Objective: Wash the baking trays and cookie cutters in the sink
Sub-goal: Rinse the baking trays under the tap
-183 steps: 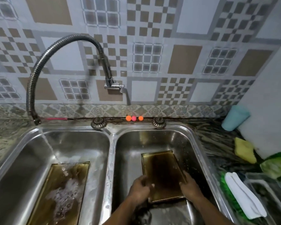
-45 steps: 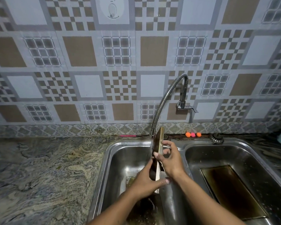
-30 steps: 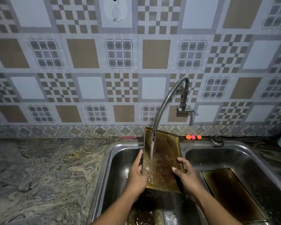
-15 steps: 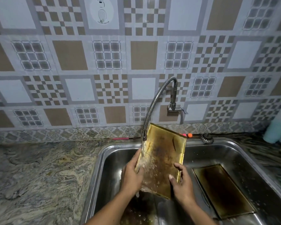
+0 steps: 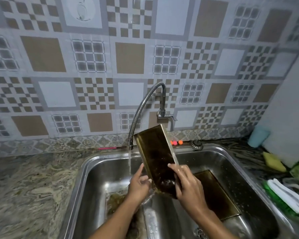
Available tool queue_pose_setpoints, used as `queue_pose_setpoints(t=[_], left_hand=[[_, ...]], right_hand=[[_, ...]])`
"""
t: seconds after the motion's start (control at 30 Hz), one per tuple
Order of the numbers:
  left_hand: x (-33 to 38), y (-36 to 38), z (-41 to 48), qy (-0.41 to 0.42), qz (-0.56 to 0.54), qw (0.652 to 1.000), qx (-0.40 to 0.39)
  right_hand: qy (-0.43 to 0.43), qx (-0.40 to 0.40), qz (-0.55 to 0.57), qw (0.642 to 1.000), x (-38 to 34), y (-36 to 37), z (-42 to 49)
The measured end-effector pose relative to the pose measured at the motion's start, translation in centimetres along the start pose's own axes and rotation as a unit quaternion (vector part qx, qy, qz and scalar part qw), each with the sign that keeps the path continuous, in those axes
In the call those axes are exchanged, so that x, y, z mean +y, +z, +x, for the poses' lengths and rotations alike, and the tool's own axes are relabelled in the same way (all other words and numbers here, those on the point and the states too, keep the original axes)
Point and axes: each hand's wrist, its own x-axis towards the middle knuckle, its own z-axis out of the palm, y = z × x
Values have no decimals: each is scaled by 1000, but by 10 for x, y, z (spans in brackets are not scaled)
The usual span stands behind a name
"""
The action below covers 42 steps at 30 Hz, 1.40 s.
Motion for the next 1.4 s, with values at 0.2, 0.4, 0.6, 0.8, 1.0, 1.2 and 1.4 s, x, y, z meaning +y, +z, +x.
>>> queue_pose_setpoints(t=[0.2, 0.4, 0.6, 0.8, 1.0, 1.2, 1.4], left_hand=[[5, 63, 7, 10, -11, 999, -52], [-21, 130, 4, -4, 109, 991, -80], [-60, 201, -6, -80, 184, 970, -136], [-92, 241, 22, -187, 171, 960, -117], [-118, 259, 55, -176, 169, 965, -94], [-97, 250, 53, -163, 171, 968, -80], [-45, 198, 45, -7, 244, 970, 11]], right_hand=[[1, 35, -36, 999, 47, -46, -6], [231, -8, 17, 973, 154, -70, -19], [325, -201, -16, 924, 256, -51, -58], [354, -270, -16, 895, 324, -21, -70], [388, -284, -31, 876, 346, -9, -65], [397, -299, 4, 868, 322, -10, -36], [318, -250, 121, 907, 233, 1, 17]])
